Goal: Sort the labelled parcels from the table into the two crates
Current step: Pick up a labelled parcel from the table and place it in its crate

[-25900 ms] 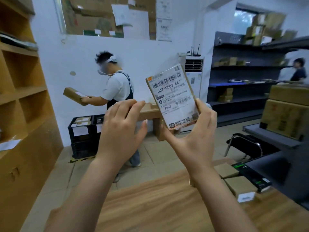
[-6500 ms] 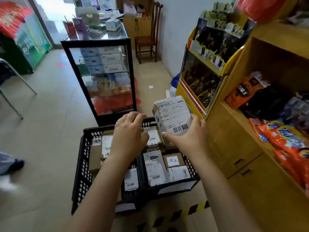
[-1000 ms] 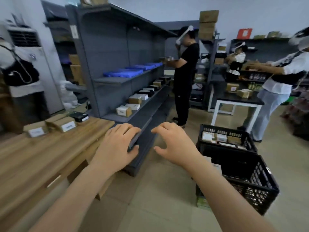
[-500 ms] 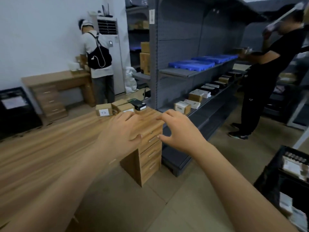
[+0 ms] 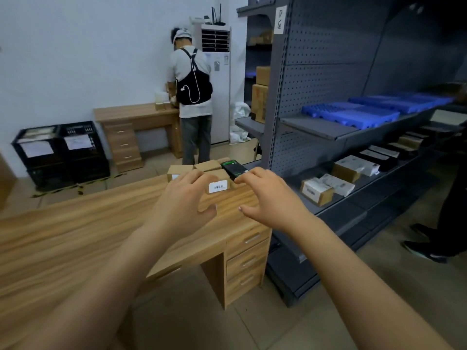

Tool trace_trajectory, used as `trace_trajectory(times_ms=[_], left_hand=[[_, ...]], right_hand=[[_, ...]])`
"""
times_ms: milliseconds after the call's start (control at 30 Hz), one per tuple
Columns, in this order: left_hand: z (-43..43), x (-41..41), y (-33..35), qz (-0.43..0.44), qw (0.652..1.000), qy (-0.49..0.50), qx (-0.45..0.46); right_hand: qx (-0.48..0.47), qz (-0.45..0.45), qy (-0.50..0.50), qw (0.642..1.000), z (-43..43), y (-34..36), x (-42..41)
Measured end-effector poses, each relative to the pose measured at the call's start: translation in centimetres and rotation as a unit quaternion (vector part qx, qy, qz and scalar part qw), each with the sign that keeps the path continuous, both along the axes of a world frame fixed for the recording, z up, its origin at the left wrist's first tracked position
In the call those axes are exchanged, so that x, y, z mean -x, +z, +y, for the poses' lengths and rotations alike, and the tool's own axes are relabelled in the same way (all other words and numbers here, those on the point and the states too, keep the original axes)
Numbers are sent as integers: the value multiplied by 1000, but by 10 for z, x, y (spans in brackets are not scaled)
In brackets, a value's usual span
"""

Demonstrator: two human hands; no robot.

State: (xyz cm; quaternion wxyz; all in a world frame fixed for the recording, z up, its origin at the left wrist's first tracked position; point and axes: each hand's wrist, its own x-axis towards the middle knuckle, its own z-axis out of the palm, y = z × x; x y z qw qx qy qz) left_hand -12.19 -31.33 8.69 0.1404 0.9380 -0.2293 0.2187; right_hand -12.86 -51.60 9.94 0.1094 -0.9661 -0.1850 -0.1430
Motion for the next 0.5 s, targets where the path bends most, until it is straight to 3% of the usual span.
trace_trajectory(times_ms=[500], left_hand=[[7, -173, -34, 65, 997, 32, 21]], right_hand=[[-21, 24, 12, 999, -3, -32, -184]])
